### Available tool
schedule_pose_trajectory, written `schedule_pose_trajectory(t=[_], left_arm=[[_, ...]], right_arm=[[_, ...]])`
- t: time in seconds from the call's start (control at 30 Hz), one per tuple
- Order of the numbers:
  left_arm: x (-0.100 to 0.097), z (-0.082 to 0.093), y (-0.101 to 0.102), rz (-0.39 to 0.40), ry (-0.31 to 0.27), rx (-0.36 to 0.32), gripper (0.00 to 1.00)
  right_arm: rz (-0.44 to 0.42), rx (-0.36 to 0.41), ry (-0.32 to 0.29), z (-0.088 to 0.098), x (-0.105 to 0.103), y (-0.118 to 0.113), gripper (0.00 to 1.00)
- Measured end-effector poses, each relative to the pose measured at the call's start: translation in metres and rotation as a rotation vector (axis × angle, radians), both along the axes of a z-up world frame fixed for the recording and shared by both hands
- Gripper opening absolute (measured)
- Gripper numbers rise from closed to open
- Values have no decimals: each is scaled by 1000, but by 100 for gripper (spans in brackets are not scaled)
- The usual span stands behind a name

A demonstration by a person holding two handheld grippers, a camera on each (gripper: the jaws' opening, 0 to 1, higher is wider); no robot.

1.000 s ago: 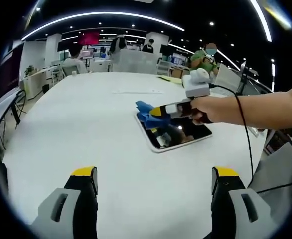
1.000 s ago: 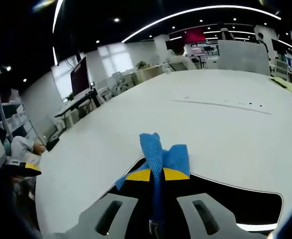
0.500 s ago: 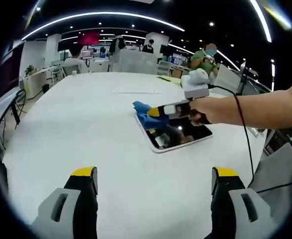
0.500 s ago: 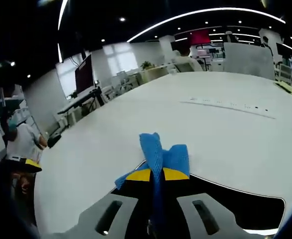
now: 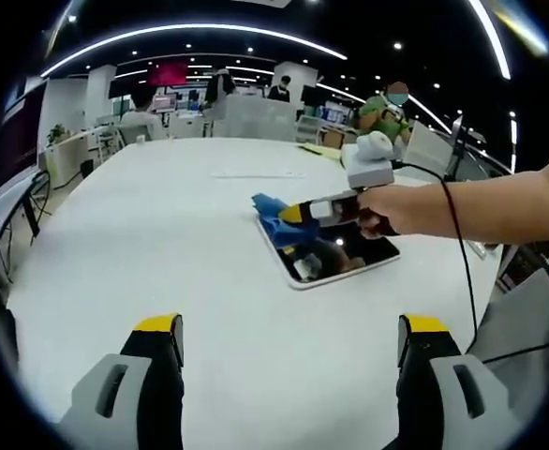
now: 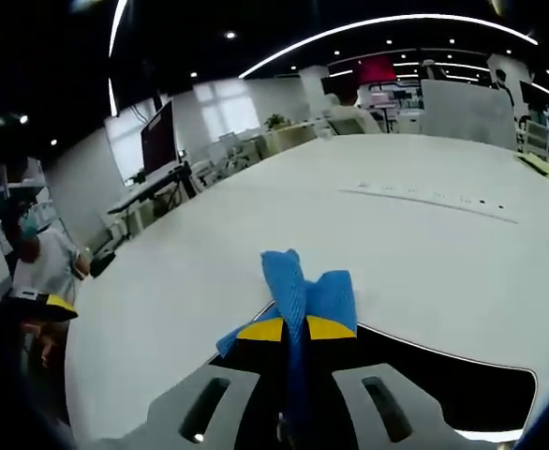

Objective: Wipe the mirror surface with the cleaning cloth until all visible marks leave the cleaned area.

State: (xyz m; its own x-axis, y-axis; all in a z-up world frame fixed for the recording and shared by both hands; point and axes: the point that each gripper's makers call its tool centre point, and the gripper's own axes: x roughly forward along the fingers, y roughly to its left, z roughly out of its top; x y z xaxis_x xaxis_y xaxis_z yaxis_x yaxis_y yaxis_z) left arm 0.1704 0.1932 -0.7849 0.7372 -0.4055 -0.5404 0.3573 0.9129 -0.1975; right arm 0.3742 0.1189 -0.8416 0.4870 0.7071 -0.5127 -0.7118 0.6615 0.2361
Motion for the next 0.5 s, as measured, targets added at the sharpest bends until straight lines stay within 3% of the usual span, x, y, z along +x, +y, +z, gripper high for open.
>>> schedule_pose_trajectory(t=[0.5], left_arm=[[-1, 7, -3, -7, -16, 0, 96]], right_arm=[[36, 13, 12, -1, -27, -2, 3]])
